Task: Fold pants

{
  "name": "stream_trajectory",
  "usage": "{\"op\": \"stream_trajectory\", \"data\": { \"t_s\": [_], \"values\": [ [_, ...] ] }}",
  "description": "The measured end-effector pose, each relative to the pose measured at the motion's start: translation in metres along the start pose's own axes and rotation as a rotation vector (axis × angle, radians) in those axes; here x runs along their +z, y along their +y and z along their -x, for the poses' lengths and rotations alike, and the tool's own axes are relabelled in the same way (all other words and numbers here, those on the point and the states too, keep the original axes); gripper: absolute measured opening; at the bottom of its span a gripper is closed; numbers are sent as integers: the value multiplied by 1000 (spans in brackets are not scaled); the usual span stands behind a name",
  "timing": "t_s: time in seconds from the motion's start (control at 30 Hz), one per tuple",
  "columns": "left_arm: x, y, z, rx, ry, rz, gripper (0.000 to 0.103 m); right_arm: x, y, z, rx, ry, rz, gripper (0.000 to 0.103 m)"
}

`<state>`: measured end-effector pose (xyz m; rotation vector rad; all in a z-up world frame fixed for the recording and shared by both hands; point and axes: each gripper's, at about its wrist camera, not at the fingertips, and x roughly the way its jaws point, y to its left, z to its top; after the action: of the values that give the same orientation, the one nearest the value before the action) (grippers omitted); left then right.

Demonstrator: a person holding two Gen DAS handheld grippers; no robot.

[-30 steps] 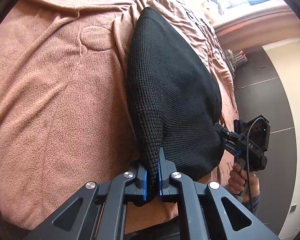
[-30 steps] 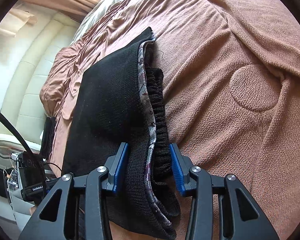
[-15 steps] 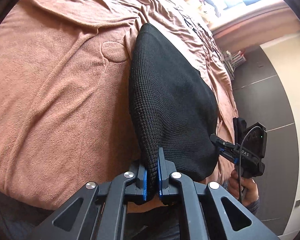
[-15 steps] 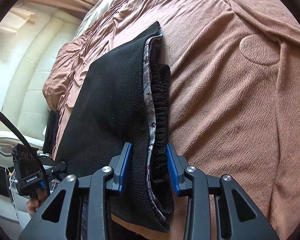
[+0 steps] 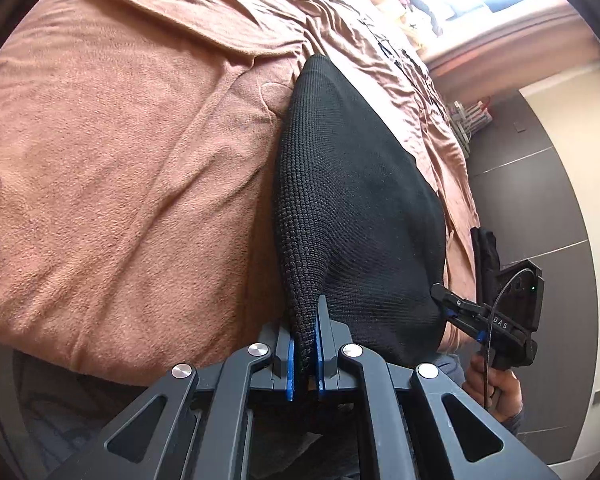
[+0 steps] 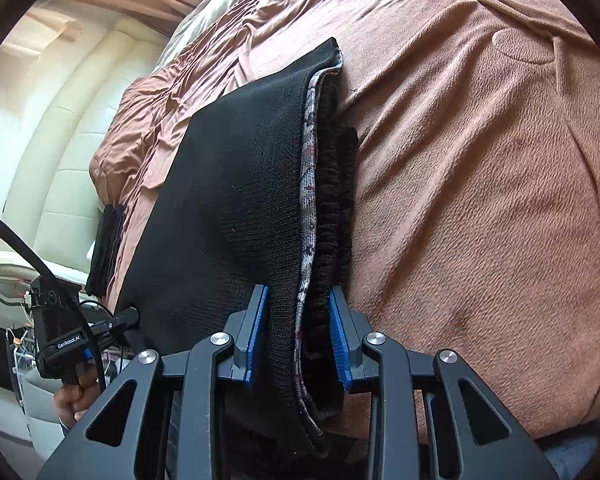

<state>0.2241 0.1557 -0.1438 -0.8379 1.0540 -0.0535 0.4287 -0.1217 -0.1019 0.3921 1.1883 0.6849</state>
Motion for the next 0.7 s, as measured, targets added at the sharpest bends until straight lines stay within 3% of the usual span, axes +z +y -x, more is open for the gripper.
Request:
{"op": "stream_trajectory", "data": {
  "t_s": [0.33, 0.4, 0.47, 0.5, 0.57, 0.6, 0.7],
  "values": [
    [-2, 25, 7, 36, 17, 4, 9, -15, 5, -9, 34, -8, -13, 27],
    [0, 27, 5, 70, 29, 2, 12, -15, 5, -7, 35, -18, -13, 27],
    [2, 24, 5, 91, 29, -10, 23, -15, 2, -3, 59, -29, -26, 29],
    [5, 22, 6, 103, 25, -15, 28, -15, -1, 1, 74, -38, -36, 34],
    [10, 20, 9, 119, 8, -19, 45, -14, -8, 9, 102, -65, -51, 49],
    [13, 19, 11, 123, -4, -21, 47, -13, -11, 12, 112, -81, -53, 59],
    [24, 16, 11, 129, -21, -26, 51, -9, -18, 15, 118, -116, -57, 63]
  ]
}}
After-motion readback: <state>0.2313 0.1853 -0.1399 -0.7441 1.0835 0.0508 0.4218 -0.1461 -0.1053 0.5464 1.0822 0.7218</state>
